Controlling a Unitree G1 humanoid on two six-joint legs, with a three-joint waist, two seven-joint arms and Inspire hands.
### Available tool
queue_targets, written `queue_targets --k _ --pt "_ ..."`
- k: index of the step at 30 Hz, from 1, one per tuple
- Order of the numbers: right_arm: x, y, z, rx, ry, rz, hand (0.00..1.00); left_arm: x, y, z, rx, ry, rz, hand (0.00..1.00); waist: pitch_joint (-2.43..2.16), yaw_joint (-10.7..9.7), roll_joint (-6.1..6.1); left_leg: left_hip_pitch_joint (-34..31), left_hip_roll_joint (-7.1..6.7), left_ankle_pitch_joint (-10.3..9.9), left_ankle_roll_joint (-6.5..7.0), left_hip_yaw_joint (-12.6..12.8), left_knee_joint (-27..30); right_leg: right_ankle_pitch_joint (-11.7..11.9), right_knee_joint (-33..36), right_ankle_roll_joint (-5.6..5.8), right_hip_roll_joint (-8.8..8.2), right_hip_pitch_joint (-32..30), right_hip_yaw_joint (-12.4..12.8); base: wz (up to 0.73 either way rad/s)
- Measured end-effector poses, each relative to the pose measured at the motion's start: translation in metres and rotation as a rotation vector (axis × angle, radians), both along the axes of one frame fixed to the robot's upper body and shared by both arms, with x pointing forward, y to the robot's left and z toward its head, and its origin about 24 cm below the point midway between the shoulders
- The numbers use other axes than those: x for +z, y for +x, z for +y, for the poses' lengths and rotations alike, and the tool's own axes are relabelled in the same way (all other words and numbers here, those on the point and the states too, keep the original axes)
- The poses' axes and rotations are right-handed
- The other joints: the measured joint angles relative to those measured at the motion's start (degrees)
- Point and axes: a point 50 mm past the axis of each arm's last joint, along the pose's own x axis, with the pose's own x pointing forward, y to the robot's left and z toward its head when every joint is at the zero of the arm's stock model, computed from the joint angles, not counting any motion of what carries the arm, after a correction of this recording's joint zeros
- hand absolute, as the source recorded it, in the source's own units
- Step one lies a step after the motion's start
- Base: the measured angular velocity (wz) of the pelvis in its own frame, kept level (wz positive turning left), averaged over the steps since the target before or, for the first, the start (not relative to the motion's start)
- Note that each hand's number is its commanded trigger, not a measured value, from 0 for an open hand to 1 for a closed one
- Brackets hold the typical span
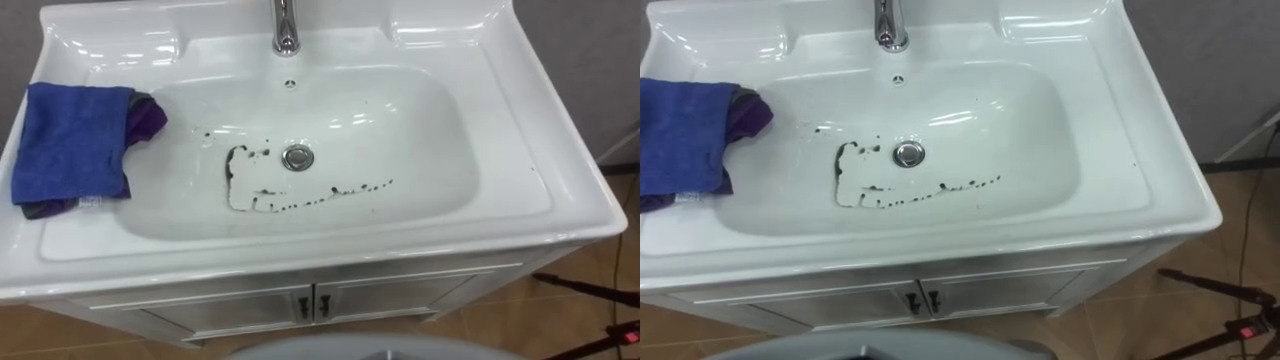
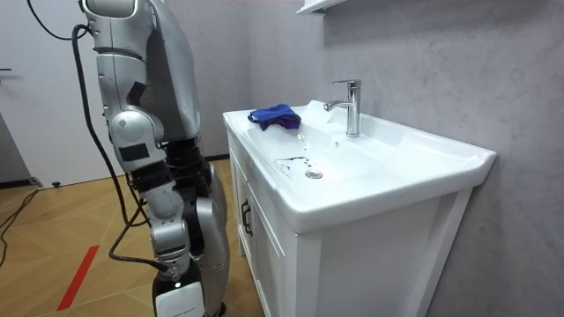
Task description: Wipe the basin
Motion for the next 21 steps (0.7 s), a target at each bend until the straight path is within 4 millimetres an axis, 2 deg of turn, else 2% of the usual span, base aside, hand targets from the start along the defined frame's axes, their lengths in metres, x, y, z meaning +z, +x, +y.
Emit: queue_targets --k 7,21 --pt "0.000 -0.010 0.000 -0.026 -0.009 0.020 0.00 0.000 -0.001 0.001 -0.002 0.022 -0.008 0.00 -0.10 -0.2 -0.26 0.1 -0.01 0.0 0.00 0.0 0.0 0.0 0.0 -0.01 0.06 0.0 0.2 0.00" --pt "0.000 0.001 -0.001 0.017 -0.026 -0.002 0.00 0.000 -0.001 0.001 0.003 0.024 -0.008 0.00 -0.09 0.1 -0.43 0.1 -0.01 0.0 0.00 -0.1 -0.1 0.0 0.0 -0.01 0.06 0.0 0.1 0.00"
